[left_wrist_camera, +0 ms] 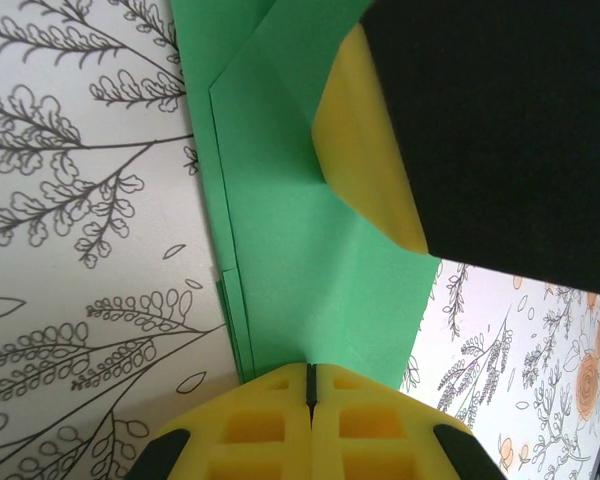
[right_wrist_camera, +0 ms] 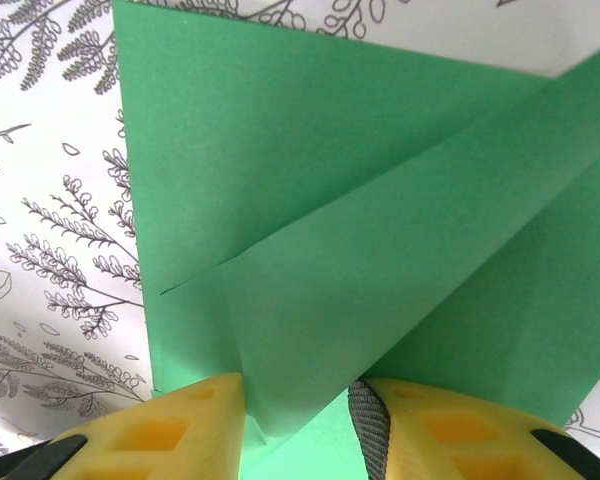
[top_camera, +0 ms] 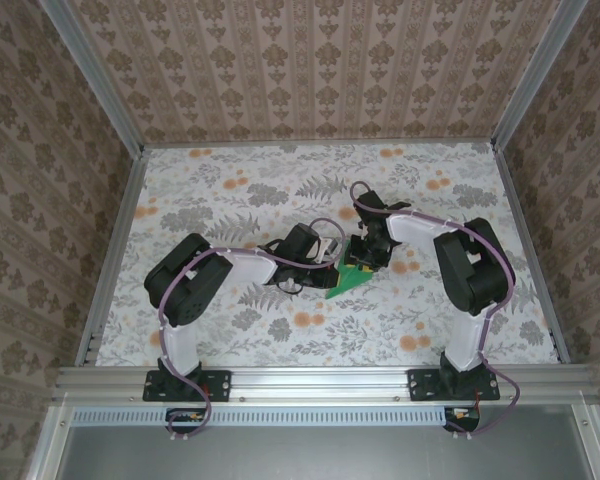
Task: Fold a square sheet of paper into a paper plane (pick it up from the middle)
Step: Fourth fold the wing at the center of the table.
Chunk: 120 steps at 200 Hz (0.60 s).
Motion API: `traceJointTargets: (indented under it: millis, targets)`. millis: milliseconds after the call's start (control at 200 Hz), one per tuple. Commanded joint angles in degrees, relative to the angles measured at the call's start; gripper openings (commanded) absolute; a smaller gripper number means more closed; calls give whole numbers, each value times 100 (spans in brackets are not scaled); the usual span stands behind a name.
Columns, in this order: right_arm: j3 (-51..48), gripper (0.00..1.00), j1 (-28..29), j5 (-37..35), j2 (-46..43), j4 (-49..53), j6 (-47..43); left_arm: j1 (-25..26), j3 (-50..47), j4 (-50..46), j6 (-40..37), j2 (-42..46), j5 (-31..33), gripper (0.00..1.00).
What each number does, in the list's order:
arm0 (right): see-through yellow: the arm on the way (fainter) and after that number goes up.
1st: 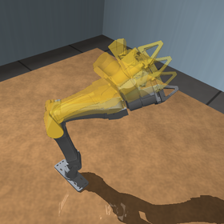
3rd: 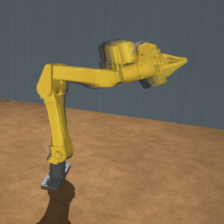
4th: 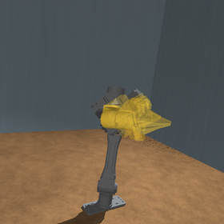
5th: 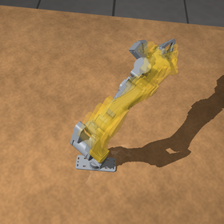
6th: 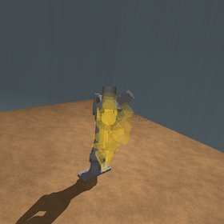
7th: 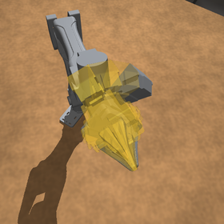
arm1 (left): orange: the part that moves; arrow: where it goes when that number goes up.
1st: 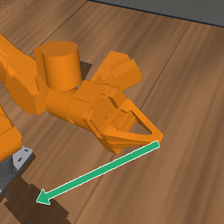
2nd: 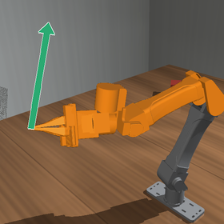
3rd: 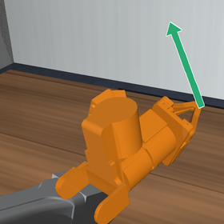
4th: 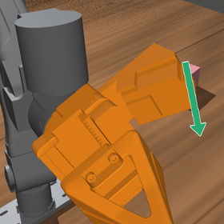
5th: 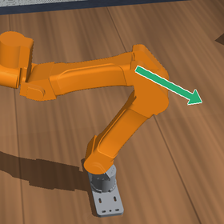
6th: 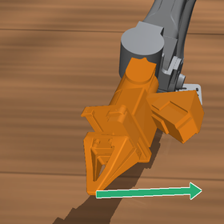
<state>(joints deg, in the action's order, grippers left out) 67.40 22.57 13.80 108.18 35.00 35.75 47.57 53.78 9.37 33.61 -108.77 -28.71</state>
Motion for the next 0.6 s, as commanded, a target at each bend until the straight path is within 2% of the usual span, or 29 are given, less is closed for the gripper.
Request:
traceJointTargets:
  millis: [0, 205, 435, 595]
  targets:
    - [-208, 39, 33, -774, 546, 319, -3, -32, -6, -35, 95, 163, -188, 5]
    - [-305, 40, 81, -762, 677, 242, 84, -156, -179, 1060, 621, 298, -459, 9]
    - [-349, 41, 91, -704, 709, 167, 156, -119, -100, 1017, 674, 39, -474, 9]
    - [-392, 41, 90, -618, 710, 97, 213, -66, 78, 575, 536, -114, -330, 8]
